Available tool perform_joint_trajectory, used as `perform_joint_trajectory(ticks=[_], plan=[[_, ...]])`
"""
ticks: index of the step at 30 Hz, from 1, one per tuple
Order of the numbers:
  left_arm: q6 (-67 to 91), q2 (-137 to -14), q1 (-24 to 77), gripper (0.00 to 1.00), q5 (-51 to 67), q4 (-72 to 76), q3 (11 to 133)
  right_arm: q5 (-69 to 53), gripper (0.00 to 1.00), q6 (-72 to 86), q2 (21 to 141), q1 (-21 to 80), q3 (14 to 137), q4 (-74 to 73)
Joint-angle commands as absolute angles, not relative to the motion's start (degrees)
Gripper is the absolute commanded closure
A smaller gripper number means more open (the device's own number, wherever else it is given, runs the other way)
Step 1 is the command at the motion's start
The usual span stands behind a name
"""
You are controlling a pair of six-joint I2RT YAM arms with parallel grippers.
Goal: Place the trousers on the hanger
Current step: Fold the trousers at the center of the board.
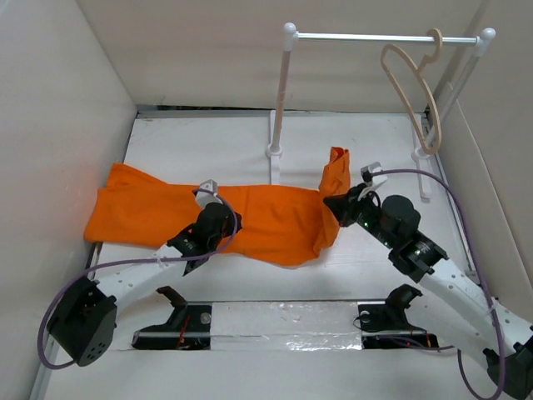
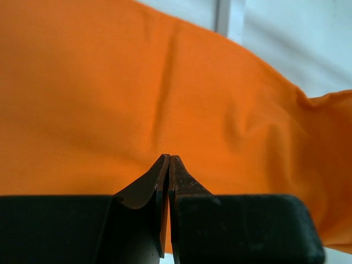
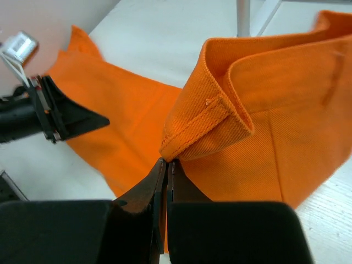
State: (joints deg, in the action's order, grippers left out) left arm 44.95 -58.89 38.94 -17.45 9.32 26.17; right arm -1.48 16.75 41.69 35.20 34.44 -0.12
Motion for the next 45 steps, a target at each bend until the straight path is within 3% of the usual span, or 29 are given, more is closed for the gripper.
perform_joint_trajectory(ticks=[1,8,18,23,25,28,30,33,39,45], plan=[[47.3,-59.8,40.8,1.00,-20.6,15.4,20.9,6.7,1.00,13.4,40.7,35.7,43.2,1.0],[50.7,-72.5,50.6,1.00,-23.4,21.3,22.8,1.4,1.00,8.5,43.4,32.1,59.2,-6.8],[53.6,-100.8,64.0,1.00,-24.2,21.2,46.3,-3.5,1.00,6.3,48.2,32.7,76.1,-13.4],[52.5,-102.6,66.6,1.00,-25.7,16.9,55.8,-3.3,1.00,5.4,50.6,34.4,76.4,-14.9],[52.6,-99.6,66.6,0.96,-28.2,15.0,55.6,-3.3,1.00,5.4,50.9,34.5,74.5,-13.5],[52.5,-92.2,64.3,0.73,-30.5,14.0,50.2,-3.2,1.00,5.4,51.2,34.5,71.2,-12.0],[52.1,-85.3,60.8,0.66,-29.8,13.3,45.9,-3.3,1.00,5.4,52.6,35.6,69.9,-10.9],[51.2,-76.0,56.5,0.65,-31.3,10.6,42.0,-3.5,1.00,5.5,56.0,39.3,69.6,-9.2],[44.2,-45.1,43.6,0.70,-26.2,1.9,40.3,5.5,1.00,4.1,68.9,48.9,76.8,-7.9],[38.7,-34.2,36.2,0.72,-25.2,-12.7,55.9,6.2,1.00,5.8,83.1,55.0,87.2,-3.2]])
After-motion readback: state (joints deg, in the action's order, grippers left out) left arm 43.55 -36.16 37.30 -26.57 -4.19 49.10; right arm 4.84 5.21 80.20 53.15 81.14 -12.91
